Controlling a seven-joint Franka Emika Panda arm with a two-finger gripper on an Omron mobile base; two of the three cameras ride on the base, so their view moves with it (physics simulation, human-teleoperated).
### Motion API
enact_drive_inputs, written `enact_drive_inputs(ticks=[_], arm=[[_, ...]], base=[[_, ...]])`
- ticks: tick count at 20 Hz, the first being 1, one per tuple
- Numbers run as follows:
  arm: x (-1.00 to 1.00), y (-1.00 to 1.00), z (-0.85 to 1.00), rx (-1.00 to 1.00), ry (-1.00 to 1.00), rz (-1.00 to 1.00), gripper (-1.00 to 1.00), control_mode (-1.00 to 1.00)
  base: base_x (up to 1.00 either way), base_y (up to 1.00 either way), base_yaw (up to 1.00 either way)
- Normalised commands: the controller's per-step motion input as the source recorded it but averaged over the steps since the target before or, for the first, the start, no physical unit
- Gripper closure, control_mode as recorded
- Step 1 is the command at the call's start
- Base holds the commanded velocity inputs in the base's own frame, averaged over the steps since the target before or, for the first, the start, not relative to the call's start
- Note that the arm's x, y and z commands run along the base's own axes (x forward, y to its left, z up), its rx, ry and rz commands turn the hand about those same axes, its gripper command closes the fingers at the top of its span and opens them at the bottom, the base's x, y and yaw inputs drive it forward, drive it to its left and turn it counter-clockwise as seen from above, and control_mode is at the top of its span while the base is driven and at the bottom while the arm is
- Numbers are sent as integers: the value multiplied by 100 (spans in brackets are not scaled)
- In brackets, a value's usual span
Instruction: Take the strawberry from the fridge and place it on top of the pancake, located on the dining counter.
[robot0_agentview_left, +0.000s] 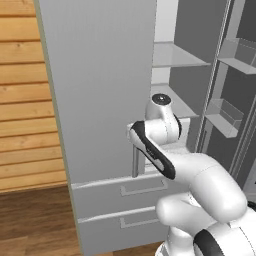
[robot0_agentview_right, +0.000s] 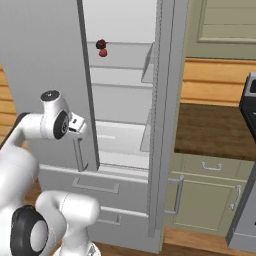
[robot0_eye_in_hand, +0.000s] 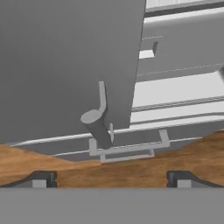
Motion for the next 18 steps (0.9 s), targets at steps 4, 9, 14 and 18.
enact_drive_inputs(ticks=[4,9,14,18], arm=[[58,45,-20,-10,-3,-23,-100,-100],[58,3,-29,-1,4,-3,-100,-100],[33,-13,-35,0,0,0,-100,-100],[4,0,-46,-3,0,0,-100,-100]], base=[[0,0,0],[0,0,0],[0,0,0],[0,0,0]])
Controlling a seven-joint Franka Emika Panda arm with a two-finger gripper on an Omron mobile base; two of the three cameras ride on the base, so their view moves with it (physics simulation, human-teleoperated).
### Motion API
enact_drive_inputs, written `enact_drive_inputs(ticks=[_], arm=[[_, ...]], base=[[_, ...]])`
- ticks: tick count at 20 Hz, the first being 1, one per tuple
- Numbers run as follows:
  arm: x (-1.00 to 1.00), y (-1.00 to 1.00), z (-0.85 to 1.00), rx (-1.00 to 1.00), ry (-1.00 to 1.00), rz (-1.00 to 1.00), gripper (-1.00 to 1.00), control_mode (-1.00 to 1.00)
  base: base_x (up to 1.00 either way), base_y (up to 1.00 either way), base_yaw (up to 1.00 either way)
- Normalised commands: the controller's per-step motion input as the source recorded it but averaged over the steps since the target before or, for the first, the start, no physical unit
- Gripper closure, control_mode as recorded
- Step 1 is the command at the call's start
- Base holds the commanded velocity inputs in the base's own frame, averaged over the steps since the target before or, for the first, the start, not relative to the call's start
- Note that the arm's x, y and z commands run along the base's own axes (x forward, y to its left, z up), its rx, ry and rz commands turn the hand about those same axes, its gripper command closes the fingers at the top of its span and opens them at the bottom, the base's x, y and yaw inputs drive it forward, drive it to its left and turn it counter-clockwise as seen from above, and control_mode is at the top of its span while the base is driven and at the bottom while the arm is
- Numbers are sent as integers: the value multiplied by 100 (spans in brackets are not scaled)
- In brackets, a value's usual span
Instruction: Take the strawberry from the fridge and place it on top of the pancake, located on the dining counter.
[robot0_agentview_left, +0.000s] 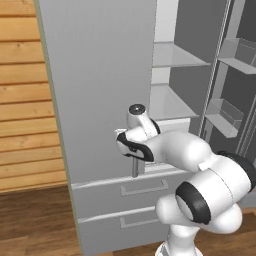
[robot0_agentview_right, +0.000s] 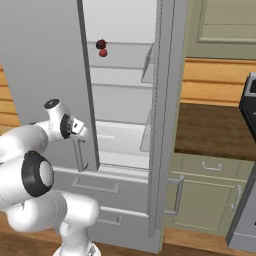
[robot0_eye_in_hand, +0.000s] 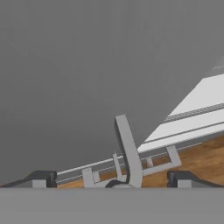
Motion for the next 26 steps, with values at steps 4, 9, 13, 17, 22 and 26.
enact_drive_inputs(ticks=[4,9,13,17,22,26], arm=[[0,0,-47,-4,0,0,-100,-100],[0,0,-15,0,-1,0,-100,-100],[0,0,-8,0,0,0,100,-100],[-8,0,-8,0,3,-1,100,-100],[-51,18,-17,0,5,-10,100,-100],[-70,30,-28,-2,0,-13,100,-100]], base=[[0,0,0],[0,0,0],[0,0,0],[0,0,0],[0,0,0],[0,0,0]])
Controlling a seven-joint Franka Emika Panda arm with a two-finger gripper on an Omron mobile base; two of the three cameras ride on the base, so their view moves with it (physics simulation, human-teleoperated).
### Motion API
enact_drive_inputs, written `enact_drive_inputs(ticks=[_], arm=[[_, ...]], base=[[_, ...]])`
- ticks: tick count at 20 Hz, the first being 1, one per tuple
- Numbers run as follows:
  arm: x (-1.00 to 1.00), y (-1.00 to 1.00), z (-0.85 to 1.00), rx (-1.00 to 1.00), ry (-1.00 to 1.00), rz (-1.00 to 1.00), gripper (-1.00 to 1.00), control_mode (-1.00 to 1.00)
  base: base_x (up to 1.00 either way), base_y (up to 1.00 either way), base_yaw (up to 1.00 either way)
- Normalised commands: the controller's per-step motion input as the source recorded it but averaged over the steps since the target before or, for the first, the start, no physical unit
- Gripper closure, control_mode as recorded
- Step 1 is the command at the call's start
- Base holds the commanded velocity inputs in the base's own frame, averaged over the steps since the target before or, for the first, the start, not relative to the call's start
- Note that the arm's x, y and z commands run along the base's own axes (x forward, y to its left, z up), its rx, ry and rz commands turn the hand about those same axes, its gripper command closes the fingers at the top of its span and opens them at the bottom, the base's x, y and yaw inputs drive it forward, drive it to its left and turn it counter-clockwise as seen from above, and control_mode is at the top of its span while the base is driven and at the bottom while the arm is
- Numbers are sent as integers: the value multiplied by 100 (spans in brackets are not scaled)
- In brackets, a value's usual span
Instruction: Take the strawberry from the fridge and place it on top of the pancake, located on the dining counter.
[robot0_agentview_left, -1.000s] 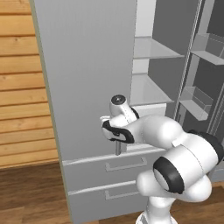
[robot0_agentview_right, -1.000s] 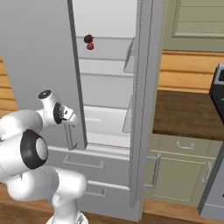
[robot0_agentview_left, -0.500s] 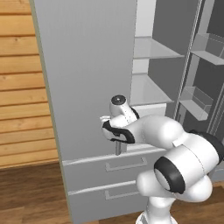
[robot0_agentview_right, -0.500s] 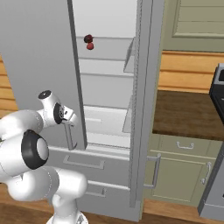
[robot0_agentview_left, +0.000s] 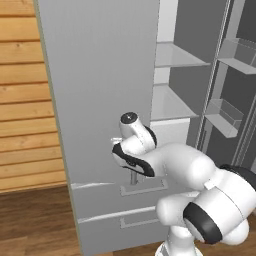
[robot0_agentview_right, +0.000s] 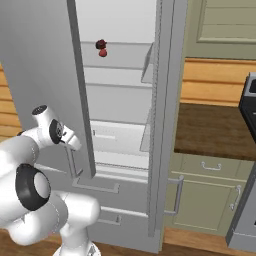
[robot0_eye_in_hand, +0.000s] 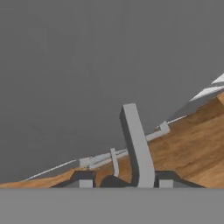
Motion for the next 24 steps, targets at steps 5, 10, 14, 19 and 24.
enact_drive_inputs(ticks=[5,10,14,19,24], arm=[[-60,46,-16,-4,0,-15,100,-100],[-65,42,-11,-1,0,-13,100,-100],[-63,49,-5,0,0,-15,100,-100],[-61,53,0,0,0,-15,100,-100],[-56,56,0,0,0,-13,-100,-100]], base=[[0,0,0],[0,0,0],[0,0,0],[0,0,0],[0,0,0]])
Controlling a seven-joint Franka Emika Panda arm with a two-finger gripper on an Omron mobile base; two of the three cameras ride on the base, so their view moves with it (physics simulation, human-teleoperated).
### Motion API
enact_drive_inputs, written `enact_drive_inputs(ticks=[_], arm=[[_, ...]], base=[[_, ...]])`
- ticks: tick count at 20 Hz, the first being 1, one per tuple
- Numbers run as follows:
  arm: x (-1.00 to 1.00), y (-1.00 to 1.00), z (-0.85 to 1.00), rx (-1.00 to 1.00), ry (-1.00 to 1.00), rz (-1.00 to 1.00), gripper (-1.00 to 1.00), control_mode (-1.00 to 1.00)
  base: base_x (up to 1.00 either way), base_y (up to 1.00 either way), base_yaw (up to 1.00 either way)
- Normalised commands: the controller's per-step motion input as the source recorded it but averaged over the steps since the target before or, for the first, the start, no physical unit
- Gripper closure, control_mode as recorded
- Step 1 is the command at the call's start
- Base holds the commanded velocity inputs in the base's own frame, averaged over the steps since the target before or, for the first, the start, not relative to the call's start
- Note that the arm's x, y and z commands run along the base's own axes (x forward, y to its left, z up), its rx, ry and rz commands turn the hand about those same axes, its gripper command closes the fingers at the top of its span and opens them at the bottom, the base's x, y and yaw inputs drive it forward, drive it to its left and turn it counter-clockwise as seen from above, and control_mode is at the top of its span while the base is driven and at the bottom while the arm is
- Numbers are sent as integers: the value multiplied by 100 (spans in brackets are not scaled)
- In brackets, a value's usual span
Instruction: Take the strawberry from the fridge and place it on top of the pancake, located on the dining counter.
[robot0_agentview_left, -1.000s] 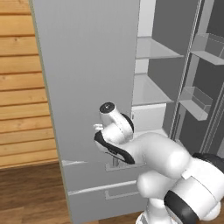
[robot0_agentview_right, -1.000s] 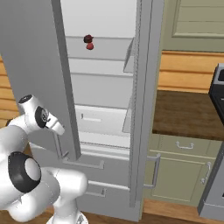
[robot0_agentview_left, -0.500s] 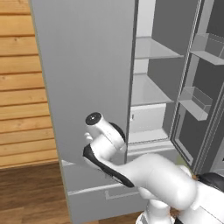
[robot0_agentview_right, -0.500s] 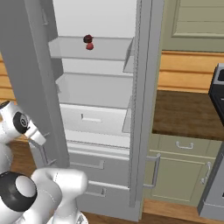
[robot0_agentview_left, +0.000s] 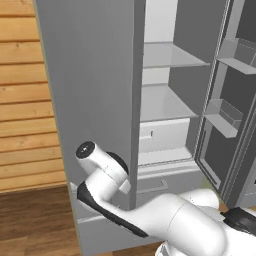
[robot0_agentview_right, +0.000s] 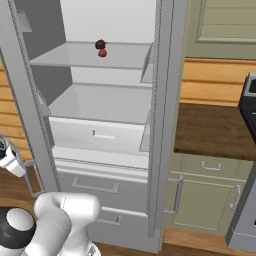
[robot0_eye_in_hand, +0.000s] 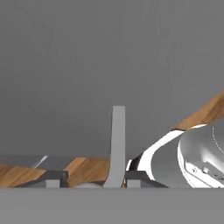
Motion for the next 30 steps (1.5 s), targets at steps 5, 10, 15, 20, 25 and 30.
enact_drive_inputs(ticks=[5,10,15,20,25,30], arm=[[-31,35,17,-3,-1,-9,-100,-100],[-40,15,38,-9,-2,-5,-100,-100],[-38,9,64,-2,-2,-2,-100,-100],[-29,0,66,6,-7,0,-100,-100],[0,0,51,8,-10,2,-100,-100],[-4,0,81,12,-2,4,-100,-100]], base=[[0,0,0],[0,0,0],[0,0,0],[0,0,0],[0,0,0],[0,0,0]])
